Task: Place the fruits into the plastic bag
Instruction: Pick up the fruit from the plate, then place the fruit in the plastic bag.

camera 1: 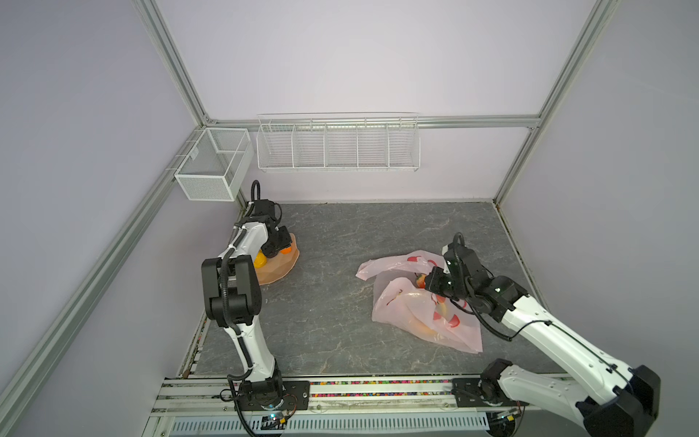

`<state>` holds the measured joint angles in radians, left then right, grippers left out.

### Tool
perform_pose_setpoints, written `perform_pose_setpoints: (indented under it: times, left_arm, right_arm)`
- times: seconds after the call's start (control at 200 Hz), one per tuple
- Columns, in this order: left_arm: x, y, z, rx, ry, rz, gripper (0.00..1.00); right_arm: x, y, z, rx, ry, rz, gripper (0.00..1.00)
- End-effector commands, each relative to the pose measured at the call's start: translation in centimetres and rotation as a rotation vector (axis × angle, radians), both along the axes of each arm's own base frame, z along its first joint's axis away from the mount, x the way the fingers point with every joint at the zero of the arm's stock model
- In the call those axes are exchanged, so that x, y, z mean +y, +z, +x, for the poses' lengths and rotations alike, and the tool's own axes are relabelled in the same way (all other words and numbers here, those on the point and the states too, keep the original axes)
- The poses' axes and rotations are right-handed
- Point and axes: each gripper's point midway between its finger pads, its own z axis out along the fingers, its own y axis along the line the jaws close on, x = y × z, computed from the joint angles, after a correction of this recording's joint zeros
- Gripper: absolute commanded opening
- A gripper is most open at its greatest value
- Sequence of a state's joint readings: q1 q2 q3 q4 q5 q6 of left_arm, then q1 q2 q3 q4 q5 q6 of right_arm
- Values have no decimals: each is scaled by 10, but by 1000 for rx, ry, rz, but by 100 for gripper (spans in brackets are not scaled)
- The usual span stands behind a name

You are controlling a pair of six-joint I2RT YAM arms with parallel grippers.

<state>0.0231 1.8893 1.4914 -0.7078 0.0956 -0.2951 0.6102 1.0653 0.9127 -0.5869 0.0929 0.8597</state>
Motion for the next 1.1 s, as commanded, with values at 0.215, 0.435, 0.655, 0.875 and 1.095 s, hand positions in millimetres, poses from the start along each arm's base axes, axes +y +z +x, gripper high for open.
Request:
perform_pose_setpoints:
  times: [0.215,0.435,0.655,0.875,1.095]
  left_arm:
    - [-68,60,-35,-157,-320,-9,21]
    - [-101,73,-55,-192,-452,-18,20]
    - [-157,74,-89,-192,-712,36,19]
    - [-218,71,-133,-208,-993,47,21]
    - [-252,59,-160,-181,-1183,77,25]
  right_arm:
    - [1,7,5,-17,-6,-2,6]
    - [1,7,4,-15,-2,-1,6]
    - [0,7,3,-16,-5,0,6]
    - [0,8,2,-17,-4,2,6]
    - [0,8,2,-18,-2,2,6]
